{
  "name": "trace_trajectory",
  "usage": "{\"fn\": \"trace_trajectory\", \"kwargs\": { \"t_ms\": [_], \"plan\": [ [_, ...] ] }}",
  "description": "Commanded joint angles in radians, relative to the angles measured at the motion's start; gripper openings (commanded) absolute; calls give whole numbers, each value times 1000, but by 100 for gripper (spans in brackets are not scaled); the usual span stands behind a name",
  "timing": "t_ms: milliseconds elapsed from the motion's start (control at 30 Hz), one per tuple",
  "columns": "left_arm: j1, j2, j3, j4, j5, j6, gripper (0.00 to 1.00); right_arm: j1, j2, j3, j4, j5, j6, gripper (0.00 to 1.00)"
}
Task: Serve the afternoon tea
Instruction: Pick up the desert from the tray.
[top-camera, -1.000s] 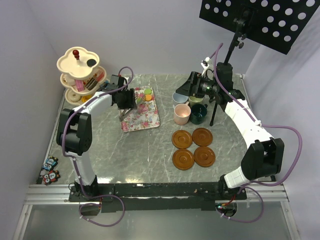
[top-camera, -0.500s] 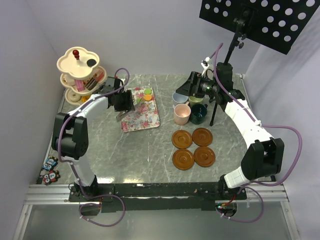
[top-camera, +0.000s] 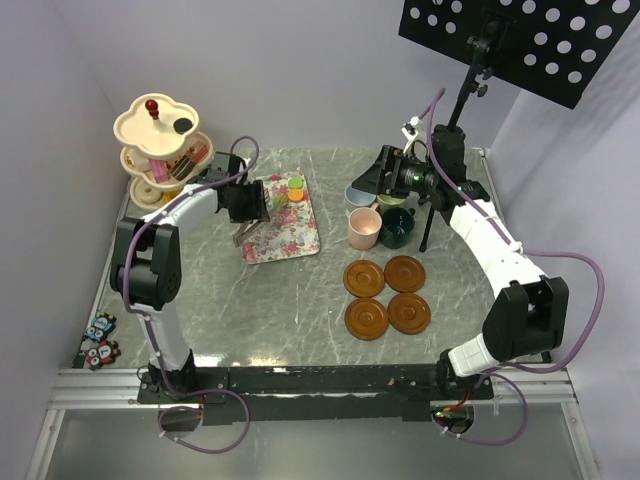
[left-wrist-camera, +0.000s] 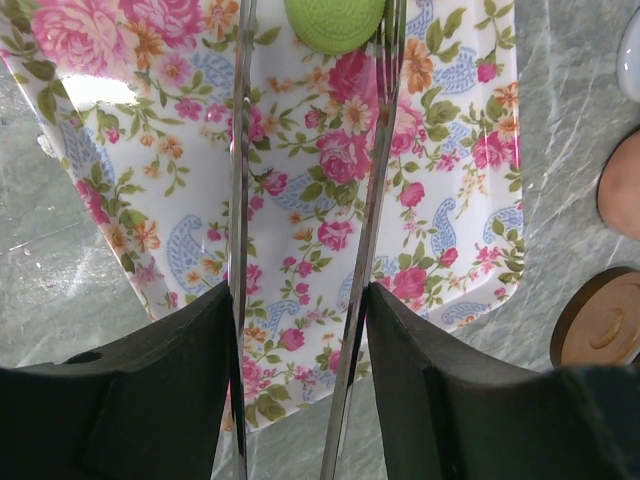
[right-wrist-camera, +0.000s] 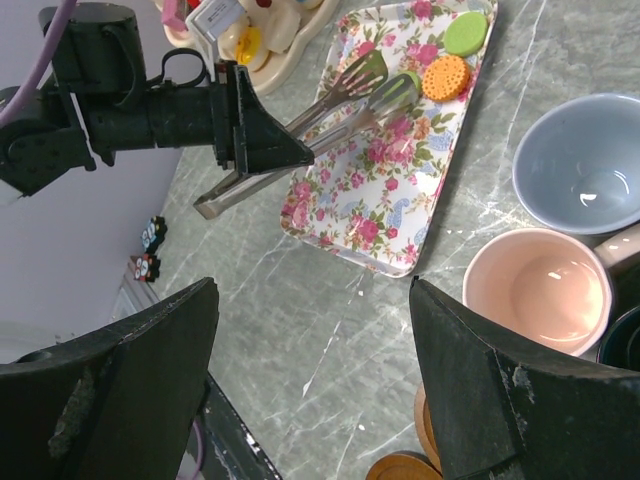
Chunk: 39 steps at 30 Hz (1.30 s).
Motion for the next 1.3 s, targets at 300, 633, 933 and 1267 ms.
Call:
{"fn": "trace_trajectory", "kwargs": {
  "t_ms": [300, 633, 933, 1267],
  "plan": [
    [0, 6, 52, 0, 54, 41, 44, -7, -48, 6, 17, 6, -15, 83],
    [4, -164, -6, 35, -5, -42, 41, -6, -38, 15, 18, 8, -9, 83],
    [23, -367, -37, -29, -124, -115, 41, -6, 1, 40, 28, -12, -1, 83],
    [84, -524, 137, -129, -299, -129, 41, -6, 37, 46, 78, -28, 25, 83]
  ]
}}
